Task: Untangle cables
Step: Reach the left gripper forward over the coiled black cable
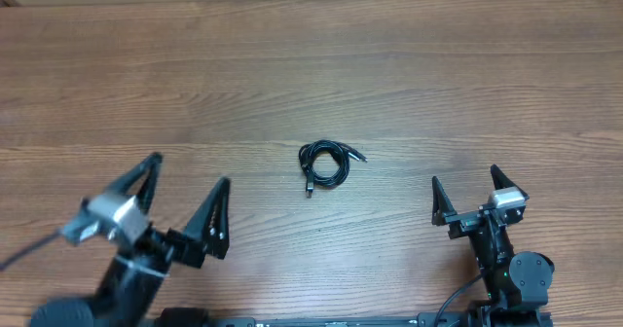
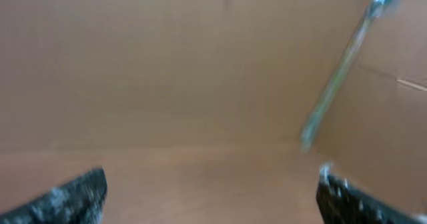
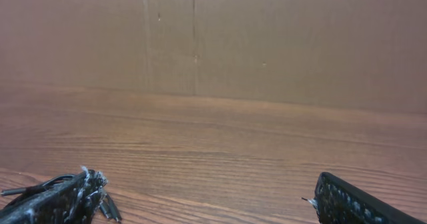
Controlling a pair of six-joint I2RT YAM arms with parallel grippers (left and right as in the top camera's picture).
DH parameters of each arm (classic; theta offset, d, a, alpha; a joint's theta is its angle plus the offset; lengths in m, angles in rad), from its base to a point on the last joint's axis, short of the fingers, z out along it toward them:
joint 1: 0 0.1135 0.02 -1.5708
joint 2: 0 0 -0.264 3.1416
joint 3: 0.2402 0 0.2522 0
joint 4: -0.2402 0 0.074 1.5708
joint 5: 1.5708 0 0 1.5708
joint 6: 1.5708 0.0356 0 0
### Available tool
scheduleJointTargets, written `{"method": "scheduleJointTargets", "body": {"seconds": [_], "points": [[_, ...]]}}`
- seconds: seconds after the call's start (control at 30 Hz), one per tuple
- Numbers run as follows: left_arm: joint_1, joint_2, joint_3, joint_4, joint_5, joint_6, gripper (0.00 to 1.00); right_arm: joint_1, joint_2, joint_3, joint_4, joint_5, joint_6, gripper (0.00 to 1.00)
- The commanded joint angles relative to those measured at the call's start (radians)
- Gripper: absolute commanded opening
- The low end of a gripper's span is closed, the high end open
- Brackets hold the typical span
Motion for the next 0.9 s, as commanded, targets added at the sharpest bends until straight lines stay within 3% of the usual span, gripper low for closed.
{"method": "scheduleJointTargets", "body": {"seconds": [0.0,0.2,0.4,0.53,0.87], "points": [[0.004,0.196,0.237,-0.181,0.107,0.134,0.99,0.003,-0.008,-0.010,0.005,0.007,-0.002,1.00],[0.004,0.502,0.554,-0.578,0.127,0.167,1.00,0.003,-0.008,-0.010,0.005,0.007,-0.002,1.00],[0.004,0.684,0.583,-0.701,0.269,0.087,1.00,0.003,-0.008,-0.010,0.005,0.007,-0.002,1.00],[-0.015,0.798,0.572,-0.773,0.393,0.152,0.99,0.003,-0.008,-0.010,0.005,0.007,-0.002,1.00],[-0.212,1.082,0.572,-0.867,0.167,0.159,1.00,0.003,-0.008,-0.010,0.005,0.007,-0.002,1.00]]}}
